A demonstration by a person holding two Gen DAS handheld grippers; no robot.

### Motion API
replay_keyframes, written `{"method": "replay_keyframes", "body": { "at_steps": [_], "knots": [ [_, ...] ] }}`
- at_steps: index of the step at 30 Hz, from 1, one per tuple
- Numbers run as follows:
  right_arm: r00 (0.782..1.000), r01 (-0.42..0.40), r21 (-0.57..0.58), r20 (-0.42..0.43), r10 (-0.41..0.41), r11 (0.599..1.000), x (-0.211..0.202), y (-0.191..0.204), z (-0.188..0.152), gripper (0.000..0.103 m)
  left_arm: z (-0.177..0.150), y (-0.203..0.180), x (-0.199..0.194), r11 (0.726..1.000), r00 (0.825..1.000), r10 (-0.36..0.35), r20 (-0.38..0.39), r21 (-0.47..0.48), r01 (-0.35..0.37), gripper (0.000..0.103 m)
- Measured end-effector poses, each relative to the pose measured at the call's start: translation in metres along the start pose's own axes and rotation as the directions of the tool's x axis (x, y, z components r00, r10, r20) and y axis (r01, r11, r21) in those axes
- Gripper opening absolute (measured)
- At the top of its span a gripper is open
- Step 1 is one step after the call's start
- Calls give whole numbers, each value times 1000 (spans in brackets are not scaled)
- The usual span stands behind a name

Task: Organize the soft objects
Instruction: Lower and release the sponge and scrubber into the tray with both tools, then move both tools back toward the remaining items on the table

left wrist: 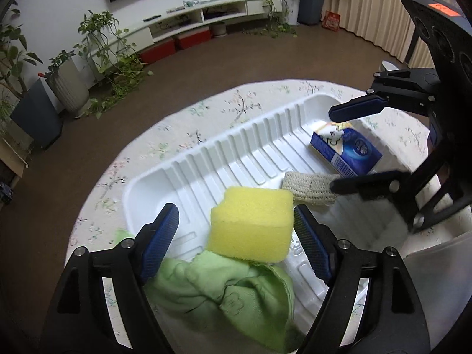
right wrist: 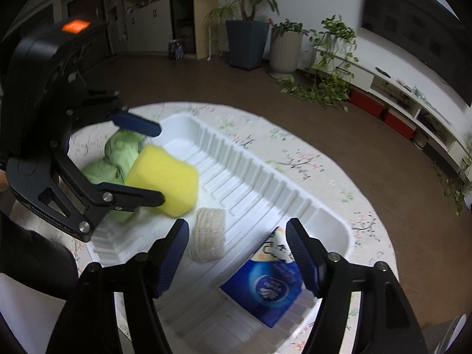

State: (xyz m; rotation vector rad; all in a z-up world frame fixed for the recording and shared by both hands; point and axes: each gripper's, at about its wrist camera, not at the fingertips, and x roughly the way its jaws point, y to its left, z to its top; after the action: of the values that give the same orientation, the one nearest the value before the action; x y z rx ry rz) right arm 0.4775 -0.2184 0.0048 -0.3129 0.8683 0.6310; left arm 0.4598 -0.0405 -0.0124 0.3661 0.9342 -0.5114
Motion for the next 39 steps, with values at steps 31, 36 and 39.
{"method": "replay_keyframes", "body": {
  "at_steps": [31, 36, 39],
  "knots": [
    [950, 190, 320, 181, -256, 928, -164, -58, -63, 103, -89, 47, -148, 926, 938, 165, 303, -376, -42, 103],
    [946, 178, 390, 184, -267, 903, -187, -49, -100, 103, -141, 37, -174, 892, 924, 180, 337, -452, -9, 103],
    [943, 179, 434, 180, -279, 883, -196, -38, -124, 103, -171, 24, -188, 882, 912, 186, 366, -471, 9, 103]
  ]
}}
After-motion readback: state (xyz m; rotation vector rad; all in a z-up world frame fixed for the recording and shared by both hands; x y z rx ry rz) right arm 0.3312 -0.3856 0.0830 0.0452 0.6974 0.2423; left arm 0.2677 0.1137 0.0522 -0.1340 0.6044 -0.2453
